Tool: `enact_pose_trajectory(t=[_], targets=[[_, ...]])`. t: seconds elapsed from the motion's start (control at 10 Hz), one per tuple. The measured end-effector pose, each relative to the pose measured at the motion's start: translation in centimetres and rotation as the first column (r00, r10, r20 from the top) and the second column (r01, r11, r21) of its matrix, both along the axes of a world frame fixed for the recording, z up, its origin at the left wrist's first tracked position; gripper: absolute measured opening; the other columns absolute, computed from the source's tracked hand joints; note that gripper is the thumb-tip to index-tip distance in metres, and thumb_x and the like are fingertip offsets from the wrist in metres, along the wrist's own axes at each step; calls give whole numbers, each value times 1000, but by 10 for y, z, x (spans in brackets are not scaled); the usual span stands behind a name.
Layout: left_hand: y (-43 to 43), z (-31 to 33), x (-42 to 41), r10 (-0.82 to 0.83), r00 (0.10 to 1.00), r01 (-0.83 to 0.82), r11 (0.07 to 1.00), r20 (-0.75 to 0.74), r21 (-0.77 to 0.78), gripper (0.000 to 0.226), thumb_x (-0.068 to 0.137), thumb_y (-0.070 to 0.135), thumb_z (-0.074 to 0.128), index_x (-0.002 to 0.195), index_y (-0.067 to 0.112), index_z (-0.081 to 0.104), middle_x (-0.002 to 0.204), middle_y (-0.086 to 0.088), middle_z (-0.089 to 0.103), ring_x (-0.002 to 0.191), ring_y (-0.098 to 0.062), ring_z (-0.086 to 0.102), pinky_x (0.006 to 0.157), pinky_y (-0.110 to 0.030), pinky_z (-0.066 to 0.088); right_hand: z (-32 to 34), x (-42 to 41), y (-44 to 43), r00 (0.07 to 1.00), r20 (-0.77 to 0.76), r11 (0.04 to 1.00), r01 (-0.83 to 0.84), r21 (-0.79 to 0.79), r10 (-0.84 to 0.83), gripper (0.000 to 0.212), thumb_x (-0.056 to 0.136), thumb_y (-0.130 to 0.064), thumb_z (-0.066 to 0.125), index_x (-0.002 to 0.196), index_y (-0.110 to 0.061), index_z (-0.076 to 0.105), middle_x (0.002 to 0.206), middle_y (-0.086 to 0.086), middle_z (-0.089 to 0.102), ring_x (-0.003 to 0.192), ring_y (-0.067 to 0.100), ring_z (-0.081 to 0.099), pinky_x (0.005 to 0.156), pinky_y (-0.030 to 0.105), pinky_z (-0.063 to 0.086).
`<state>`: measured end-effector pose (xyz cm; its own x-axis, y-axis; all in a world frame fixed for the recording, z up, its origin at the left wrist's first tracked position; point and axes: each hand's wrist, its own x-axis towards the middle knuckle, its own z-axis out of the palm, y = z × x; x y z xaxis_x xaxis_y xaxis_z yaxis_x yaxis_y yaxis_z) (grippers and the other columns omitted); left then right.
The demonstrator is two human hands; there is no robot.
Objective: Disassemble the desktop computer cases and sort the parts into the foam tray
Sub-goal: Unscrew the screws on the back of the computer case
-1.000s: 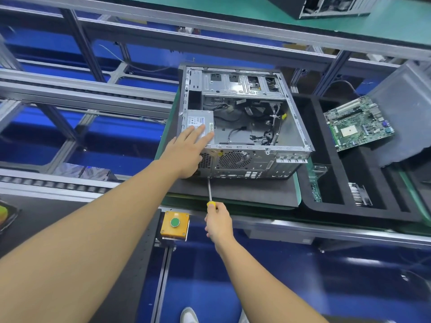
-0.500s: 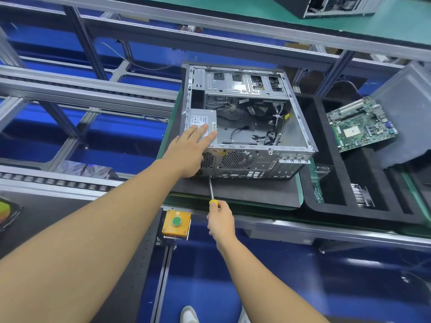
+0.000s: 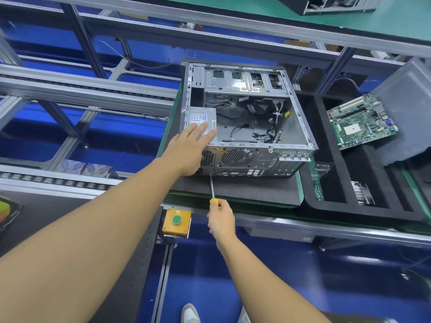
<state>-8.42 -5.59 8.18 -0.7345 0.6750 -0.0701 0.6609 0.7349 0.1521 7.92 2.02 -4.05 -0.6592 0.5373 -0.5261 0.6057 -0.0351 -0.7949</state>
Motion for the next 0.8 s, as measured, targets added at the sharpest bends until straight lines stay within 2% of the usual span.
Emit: enact_pose_trajectory(t=[0.1,0.2,0.3,0.4,0.5,0.6,0.7,0.8], targets=[[0,0,0,-1,1000,1,1000,1,-1,82,99,9,51,159,34,1,168,4,-6,154,-23,-5,123,-51,19,3,-1,0,1000,7,1000,-6,20,6,20,105,-38,39,107,-27,56,97,6,66,79,20,53,70,39,48],[0,0,0,-1,1000,1,1000,0,0,81,100,9,50,159,34,1,168,4,-6,154,-23,-5,123,-51,18,8,-3,-2,997,-7,995,73,-74,-74,19,105,-34,44,111,-22,58,96,7,69,70,17,55,60,33,49],[0,2,0,-5,1000,5,1000,9,-2,80,100,10,49,159,33,2,168,4,-7,154,-24,-5,123,-51,18,18,-7,0,981,28,899,187,-397,-192,21,104,-31,53,111,-12,58,90,8,74,53,13,54,48,27,49],[0,3,1,-1,1000,1,1000,17,-10,80,100,10,49,159,34,1,168,4,-8,154,-23,-6,123,-50,17,21,-5,8,990,90,802,137,-581,-104,36,105,-36,51,113,-3,62,93,11,77,57,13,56,52,28,50],[0,2,2,1,1000,-1,1000,13,-5,80,100,11,49,159,33,1,168,4,-7,154,-23,-5,123,-50,18,20,-4,19,996,87,787,48,-615,7,41,106,-38,46,113,-2,63,92,8,78,61,13,56,55,28,51],[1,2,2,2,1000,-2,1000,18,-1,79,100,13,49,160,33,2,168,4,-7,154,-23,-5,123,-51,18,18,-4,27,997,67,837,11,-547,31,35,105,-36,49,104,-4,64,83,6,78,55,13,57,52,28,51],[1,1,3,2,1000,-2,1000,7,6,80,99,12,50,160,32,2,168,3,-6,154,-23,-4,123,-50,18,17,-4,25,998,56,841,39,-539,-10,34,105,-35,51,95,-5,63,65,1,67,52,16,58,51,28,52],[0,1,3,2,1000,-2,1000,5,16,82,97,9,50,160,33,3,168,3,-5,154,-23,-4,123,-50,18,14,-4,18,997,54,841,81,-535,-62,34,105,-37,50,93,-7,62,61,-1,59,53,18,58,53,30,54]])
